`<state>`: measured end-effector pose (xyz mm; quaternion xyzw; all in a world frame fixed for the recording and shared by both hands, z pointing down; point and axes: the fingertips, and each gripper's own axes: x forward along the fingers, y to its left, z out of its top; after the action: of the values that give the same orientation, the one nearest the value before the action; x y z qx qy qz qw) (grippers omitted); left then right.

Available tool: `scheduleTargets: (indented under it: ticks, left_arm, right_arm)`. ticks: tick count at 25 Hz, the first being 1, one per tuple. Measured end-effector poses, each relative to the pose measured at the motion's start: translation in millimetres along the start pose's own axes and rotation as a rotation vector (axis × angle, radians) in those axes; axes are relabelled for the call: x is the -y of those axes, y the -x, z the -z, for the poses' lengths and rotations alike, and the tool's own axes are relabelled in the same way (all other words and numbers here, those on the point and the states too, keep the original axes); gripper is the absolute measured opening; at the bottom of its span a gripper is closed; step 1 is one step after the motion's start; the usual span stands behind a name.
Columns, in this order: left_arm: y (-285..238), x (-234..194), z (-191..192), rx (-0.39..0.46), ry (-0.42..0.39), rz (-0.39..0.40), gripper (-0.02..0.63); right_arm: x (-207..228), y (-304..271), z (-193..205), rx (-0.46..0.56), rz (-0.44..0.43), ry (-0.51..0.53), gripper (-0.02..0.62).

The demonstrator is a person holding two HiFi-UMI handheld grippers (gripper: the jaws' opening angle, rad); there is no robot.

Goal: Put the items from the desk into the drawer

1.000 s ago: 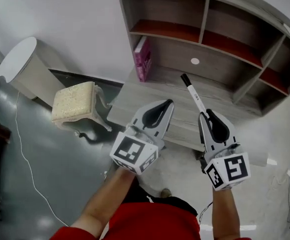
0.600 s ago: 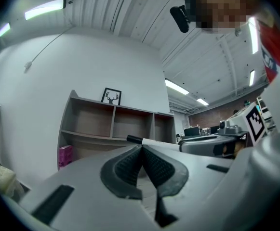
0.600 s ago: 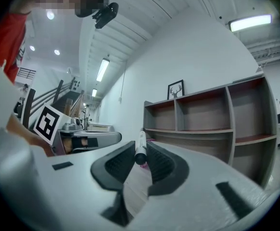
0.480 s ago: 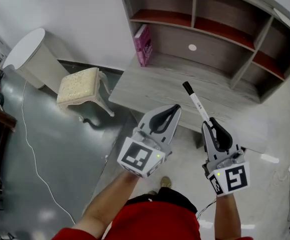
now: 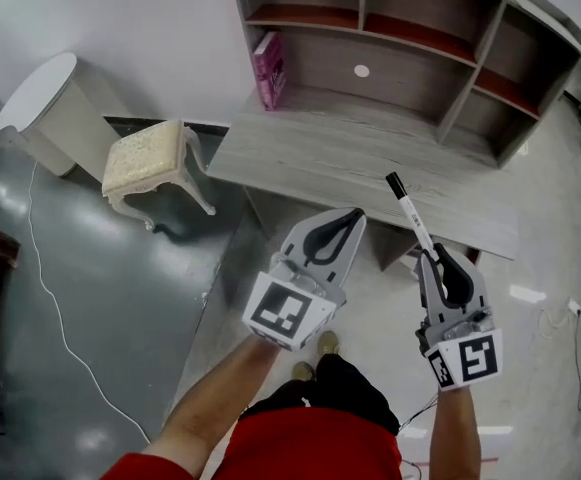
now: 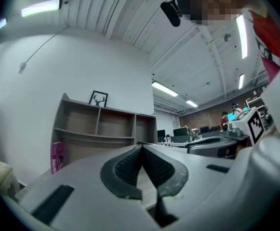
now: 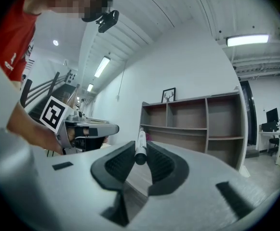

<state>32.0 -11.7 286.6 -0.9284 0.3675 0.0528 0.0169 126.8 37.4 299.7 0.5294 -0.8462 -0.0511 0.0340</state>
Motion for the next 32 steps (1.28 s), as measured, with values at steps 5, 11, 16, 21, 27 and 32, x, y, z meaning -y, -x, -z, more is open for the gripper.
scheduleTargets:
  ticks: [5, 11, 16, 21, 27, 32]
  left_arm:
    - [4.3, 39.8, 13.8, 0.007, 0.004, 0.019, 0.008]
    - [-15.4, 83.6, 29.9, -0.012, 0.030, 0.032, 0.008]
    - [-52.6, 120.5, 51.6, -0.016, 0.040, 0.001, 0.008]
    - [-88.7, 152.4, 74.3, -0.041, 0.040, -0.024, 0.008]
    - [-113.9, 173.1, 96.7, -0.075, 0.036, -0.048, 0.008]
    - [-129.6, 174.2, 110.3, -0.109, 0.026, -0.079, 0.008]
  right_arm:
    - [14.7, 46.7, 25.9, -0.040, 0.040, 0.002, 0.075]
    - [59.2, 94.4, 60.4, -0.085, 0.080, 0.029, 0.075]
    - [102.5, 133.5, 106.8, -0.132, 0.060, 0.055, 0.075]
    - [144.3, 163.0, 171.1, -0.250, 0.018, 0.041, 0.075]
    - [176.8, 168.9, 235.9, -0.326, -0.038, 0.091, 0.075]
    - [195.4, 154.5, 291.0, -0.381, -0.070, 0.118, 0.075]
